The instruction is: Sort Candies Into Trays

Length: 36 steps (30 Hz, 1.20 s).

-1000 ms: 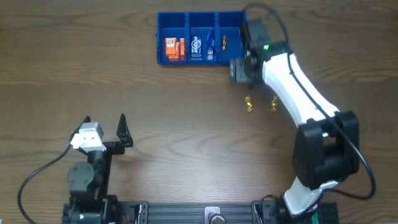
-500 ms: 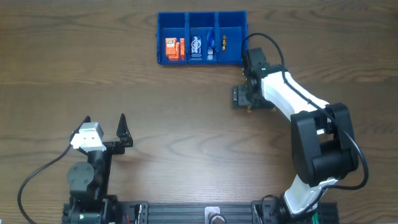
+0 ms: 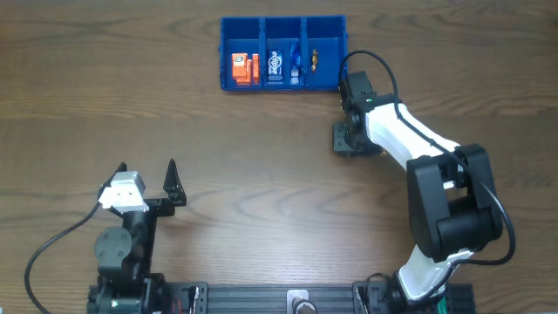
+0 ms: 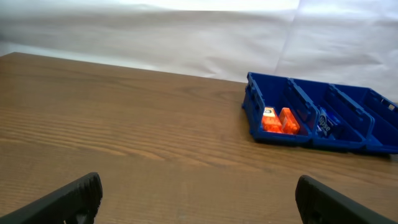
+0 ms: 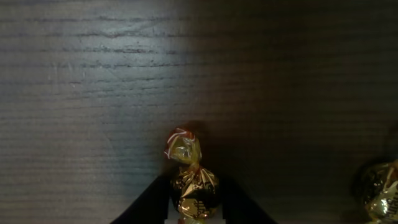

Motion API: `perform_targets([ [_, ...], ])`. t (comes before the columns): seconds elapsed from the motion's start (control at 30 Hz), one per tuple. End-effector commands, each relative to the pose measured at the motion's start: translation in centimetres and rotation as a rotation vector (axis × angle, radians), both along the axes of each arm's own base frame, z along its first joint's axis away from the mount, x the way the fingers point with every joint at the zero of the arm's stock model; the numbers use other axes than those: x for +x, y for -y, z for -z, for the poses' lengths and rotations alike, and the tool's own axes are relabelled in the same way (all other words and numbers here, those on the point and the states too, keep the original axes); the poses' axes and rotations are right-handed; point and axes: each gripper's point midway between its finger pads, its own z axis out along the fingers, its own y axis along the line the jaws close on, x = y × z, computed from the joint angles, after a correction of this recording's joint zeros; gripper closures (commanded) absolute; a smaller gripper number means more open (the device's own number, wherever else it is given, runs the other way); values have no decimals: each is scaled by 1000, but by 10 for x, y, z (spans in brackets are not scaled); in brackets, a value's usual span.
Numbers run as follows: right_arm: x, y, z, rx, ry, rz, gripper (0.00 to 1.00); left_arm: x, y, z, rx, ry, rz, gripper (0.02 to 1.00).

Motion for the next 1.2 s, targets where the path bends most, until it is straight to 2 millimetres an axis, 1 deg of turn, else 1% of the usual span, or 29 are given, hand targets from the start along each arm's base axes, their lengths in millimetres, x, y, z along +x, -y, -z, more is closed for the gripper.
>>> perform_targets([
  [0.03, 1, -3, -1, 5, 12, -4, 761, -1, -3, 18, 10, -51, -14, 20],
  [0.07, 2, -6, -6, 10, 28, -10, 779, -1, -3, 18, 11, -51, -14, 23],
  [0.1, 4, -10, -18, 18, 60, -21, 783, -1, -3, 18, 11, -51, -14, 20],
  [0.17, 8, -21, -51, 42, 142, -46, 787, -1, -3, 18, 11, -51, -14, 23],
  [0.2, 15, -31, -91, 67, 248, -74, 787, -1, -3, 18, 11, -51, -14, 23],
  [0.23, 23, -37, -124, 77, 331, -85, 787, -1, -3, 18, 11, -51, -14, 20],
  [0.27, 30, -40, -150, 82, 389, -89, 787, -1, -3, 18, 11, -51, -14, 23],
  [0.3, 43, -43, -185, 89, 457, -96, 785, -1, -3, 18, 11, -51, -14, 20],
  [0.33, 65, -44, -222, 82, 539, -84, 787, -1, -3, 18, 10, -51, -14, 20],
  [0.37, 82, -43, -242, 61, 596, -64, 785, -1, -3, 18, 10, -51, -14, 20],
  [0.4, 99, -43, -257, 43, 640, -47, 783, -1, -3, 18, 11, -51, -14, 20],
  [0.43, 119, -44, -267, 16, 674, -37, 781, -1, -3, 18, 10, -51, -14, 20],
  [0.47, 136, -48, -268, 3, 684, -59, 776, -1, -3, 18, 11, -51, -14, 23],
  [0.5, 153, -52, -263, -10, 678, -77, 776, -1, -3, 18, 11, -51, -14, 20],
  [0.53, 167, -55, -251, -25, 659, -89, 776, -1, -3, 18, 10, -51, -14, 23],
  [0.57, 182, -56, -229, -30, 620, -81, 776, -1, -3, 18, 11, -51, -14, 20],
  [0.6, 192, -59, -202, 5, 574, -78, 776, -1, -3, 18, 10, -51, -14, 20],
  [0.63, 198, -56, -179, 13, 534, -54, 779, -1, -3, 18, 11, -51, -14, 20],
  [0.67, 200, -53, -166, 12, 511, -31, 779, -1, -3, 18, 10, -51, -14, 20],
  [0.73, 203, -50, -151, 4, 489, -29, 779, -1, -3, 18, 10, -51, -14, 20],
  [0.83, 204, -51, -149, 3, 486, -29, 770, -1, -3, 18, 11, -51, -14, 20],
  [0.93, 203, -52, -149, 6, 485, -34, 665, -1, -3, 18, 11, -51, -14, 20],
  [0.97, 203, -52, -150, 9, 486, -35, 592, -1, -3, 18, 11, -51, -14, 23],
  [1.03, 204, -52, -150, 9, 486, -36, 529, -1, -3, 18, 11, -51, -14, 20],
  [1.07, 203, -51, -150, 4, 484, -38, 524, -1, -3, 18, 11, -51, -14, 20],
  [1.1, 200, -44, -153, 0, 477, -28, 522, -1, -3, 18, 10, -51, -14, 20],
  [1.13, 195, -35, -163, -6, 476, -16, 522, -1, -3, 18, 11, -51, -14, 20],
  [1.17, 189, -26, -175, -19, 488, -26, 524, -1, -3, 18, 11, -51, -14, 23],
  [1.2, 179, -17, -189, -34, 506, -49, 498, -1, -3, 18, 10, -51, -14, 23],
])
